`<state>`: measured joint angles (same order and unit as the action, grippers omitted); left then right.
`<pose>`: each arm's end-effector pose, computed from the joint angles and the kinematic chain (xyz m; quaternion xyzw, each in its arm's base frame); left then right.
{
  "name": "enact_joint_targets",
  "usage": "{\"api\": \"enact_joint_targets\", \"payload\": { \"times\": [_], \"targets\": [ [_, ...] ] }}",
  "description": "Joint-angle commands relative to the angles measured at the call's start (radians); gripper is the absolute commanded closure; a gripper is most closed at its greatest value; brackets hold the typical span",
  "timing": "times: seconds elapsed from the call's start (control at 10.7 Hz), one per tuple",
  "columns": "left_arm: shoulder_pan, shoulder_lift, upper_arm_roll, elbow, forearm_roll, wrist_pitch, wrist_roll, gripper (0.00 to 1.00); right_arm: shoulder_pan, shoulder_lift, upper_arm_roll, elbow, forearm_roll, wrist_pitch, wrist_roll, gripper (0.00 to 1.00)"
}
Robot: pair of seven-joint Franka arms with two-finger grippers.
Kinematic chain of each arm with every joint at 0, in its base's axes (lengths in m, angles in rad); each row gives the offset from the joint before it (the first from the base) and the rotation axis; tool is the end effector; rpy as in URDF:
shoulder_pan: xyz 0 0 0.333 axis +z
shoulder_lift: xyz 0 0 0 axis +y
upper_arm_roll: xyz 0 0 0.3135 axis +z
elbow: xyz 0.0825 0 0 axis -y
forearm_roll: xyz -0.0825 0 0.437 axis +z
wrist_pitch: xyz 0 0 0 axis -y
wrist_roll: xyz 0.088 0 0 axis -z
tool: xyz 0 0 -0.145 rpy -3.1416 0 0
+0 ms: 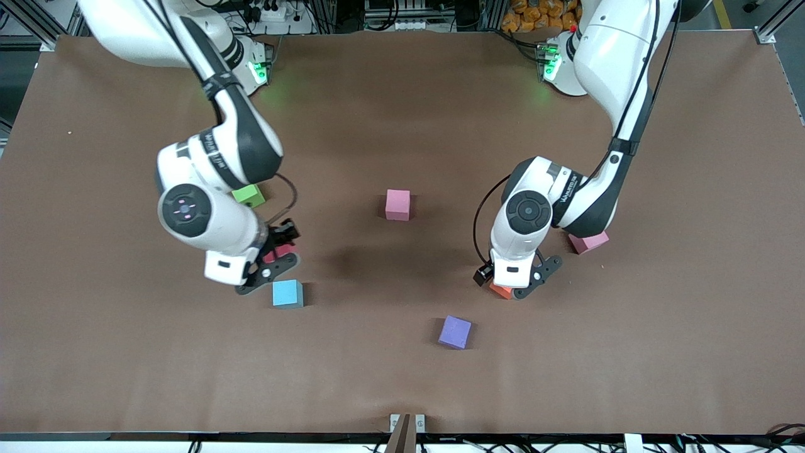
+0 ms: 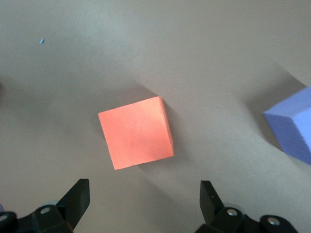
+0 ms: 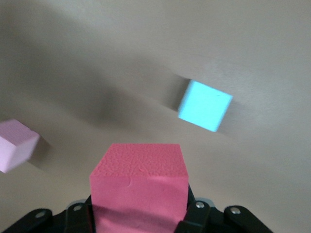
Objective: Arrange blocks into number 1
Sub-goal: 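Grasp the orange cube with the left gripper while the right gripper carries red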
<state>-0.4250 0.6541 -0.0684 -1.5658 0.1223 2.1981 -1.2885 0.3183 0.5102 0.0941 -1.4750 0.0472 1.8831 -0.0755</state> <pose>0.6571 -0.3393 0.1873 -0.9326 -0.3596 -0.0159 0.0254 0.6709 0.2907 0.3144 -0.9713 -0.2282 0.0569 0.0362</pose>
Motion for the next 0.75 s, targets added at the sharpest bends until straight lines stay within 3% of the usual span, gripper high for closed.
{"api": "enact_joint_targets", "payload": {
  "times": [0.0,0.28,0.65],
  "targets": [
    [0.023,-0.011,-0.004,-0.060,-0.003,0.057,-0.110,0.00,0.065,0.027,-0.008,0.005,0.026,0.060,0.185,1.00],
    [0.057,-0.005,-0.002,-0.103,-0.001,0.172,-0.179,0.00,0.157,0.085,-0.008,0.005,0.020,0.143,0.467,1.00],
    [0.063,0.016,-0.002,-0.092,-0.004,0.245,-0.227,0.00,0.254,0.183,-0.008,0.047,0.013,0.250,0.713,1.00]
  ]
}}
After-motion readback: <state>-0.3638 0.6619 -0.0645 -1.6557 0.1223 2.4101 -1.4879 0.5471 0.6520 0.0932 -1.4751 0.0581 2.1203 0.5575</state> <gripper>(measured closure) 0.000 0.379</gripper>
